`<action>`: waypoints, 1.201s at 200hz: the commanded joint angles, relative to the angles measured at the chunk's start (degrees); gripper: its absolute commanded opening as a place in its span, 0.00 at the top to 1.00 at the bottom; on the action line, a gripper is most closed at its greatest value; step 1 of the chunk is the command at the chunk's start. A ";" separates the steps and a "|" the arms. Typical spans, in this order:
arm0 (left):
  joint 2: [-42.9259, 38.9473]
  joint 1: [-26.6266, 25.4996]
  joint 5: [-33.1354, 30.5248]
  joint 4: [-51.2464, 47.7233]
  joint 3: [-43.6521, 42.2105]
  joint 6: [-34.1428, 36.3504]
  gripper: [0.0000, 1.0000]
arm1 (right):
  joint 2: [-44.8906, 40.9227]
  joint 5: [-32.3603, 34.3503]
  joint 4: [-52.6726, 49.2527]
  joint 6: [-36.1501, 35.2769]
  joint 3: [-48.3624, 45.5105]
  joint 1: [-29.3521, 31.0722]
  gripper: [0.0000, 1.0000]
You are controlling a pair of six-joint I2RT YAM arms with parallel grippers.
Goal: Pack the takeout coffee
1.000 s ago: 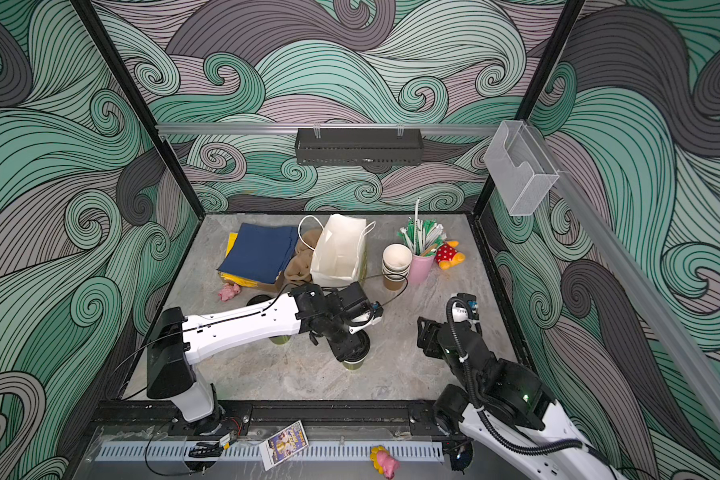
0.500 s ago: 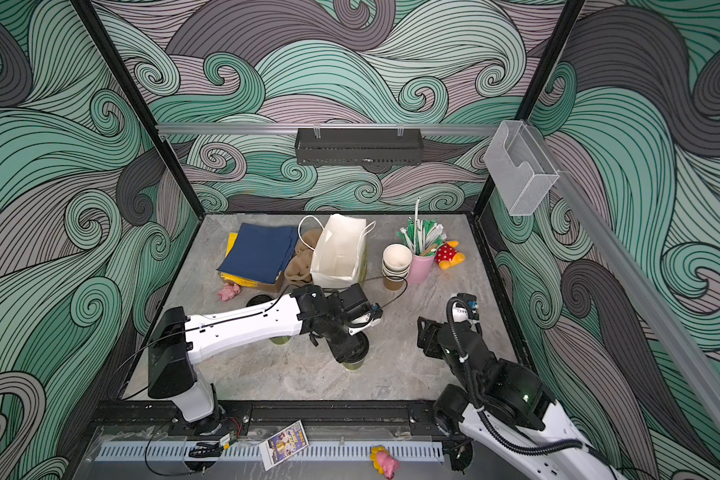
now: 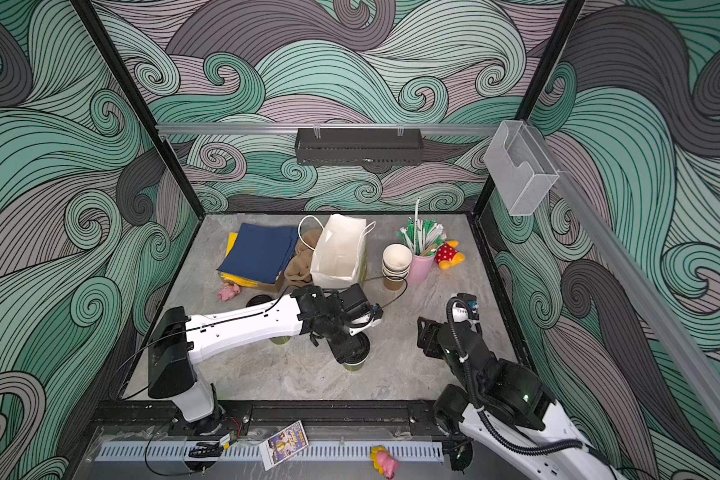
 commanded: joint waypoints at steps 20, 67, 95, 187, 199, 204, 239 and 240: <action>1.59 0.21 1.42 -0.46 -0.22 0.46 0.36 | 0.19 0.25 -0.63 0.71 -0.54 -0.16 0.30; 0.72 0.20 1.92 -0.36 -0.37 0.67 0.36 | 0.13 0.36 -0.65 0.78 -0.62 -0.16 0.29; 0.28 0.16 2.82 0.10 -0.38 0.92 0.35 | 0.23 0.34 -0.67 0.71 -0.53 -0.16 0.30; 0.60 0.14 2.89 -0.75 -1.00 2.81 0.33 | 0.33 -0.19 -0.63 0.89 -0.97 -0.16 0.29; 0.51 0.14 3.17 -0.75 -0.93 2.90 0.33 | 0.32 -0.41 -0.67 0.98 -0.97 -0.16 0.29; 0.49 0.09 3.41 -0.72 -0.96 2.94 0.33 | 0.44 -0.53 -0.69 1.02 -1.05 -0.16 0.29; 0.17 0.12 3.19 -0.35 -1.53 3.51 0.30 | 0.66 -0.54 -0.63 1.07 -0.97 -0.16 0.29; 0.14 0.09 3.14 -0.31 -1.58 3.56 0.30 | 0.62 -0.54 -0.67 1.07 -0.97 -0.11 0.29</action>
